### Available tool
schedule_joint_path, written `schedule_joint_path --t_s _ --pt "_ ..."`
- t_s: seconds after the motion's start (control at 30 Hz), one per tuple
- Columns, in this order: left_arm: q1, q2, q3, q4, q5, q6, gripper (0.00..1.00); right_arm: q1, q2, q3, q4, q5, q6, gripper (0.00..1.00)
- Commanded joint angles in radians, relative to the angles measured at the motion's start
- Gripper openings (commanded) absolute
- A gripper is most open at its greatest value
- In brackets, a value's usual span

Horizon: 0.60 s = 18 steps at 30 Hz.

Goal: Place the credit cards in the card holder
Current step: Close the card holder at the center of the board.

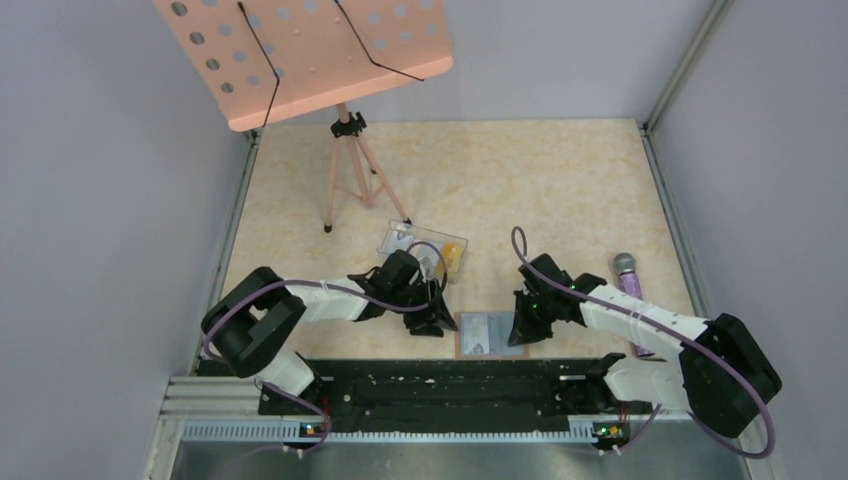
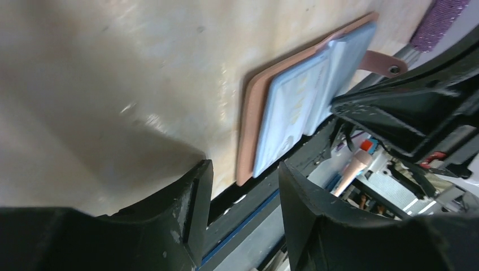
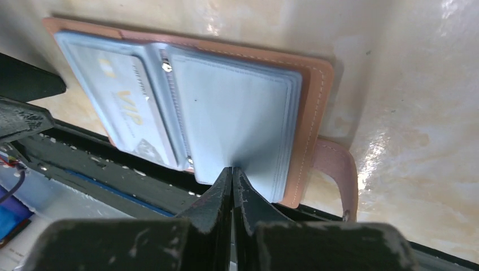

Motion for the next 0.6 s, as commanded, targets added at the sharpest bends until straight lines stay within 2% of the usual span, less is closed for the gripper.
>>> schedule_joint_path --t_s 0.0,0.23,0.57 --pt "-0.026 0.082 -0.004 0.243 0.045 -0.093 0.52 -0.011 0.006 -0.033 0.020 0.015 -0.003 0.00" --pt "-0.042 0.174 -0.001 0.411 0.075 -0.169 0.52 -0.020 0.032 -0.081 0.066 0.000 0.009 0.00" --pt "-0.066 0.047 0.071 0.297 0.090 -0.114 0.46 -0.020 0.050 -0.081 0.083 -0.016 0.004 0.00"
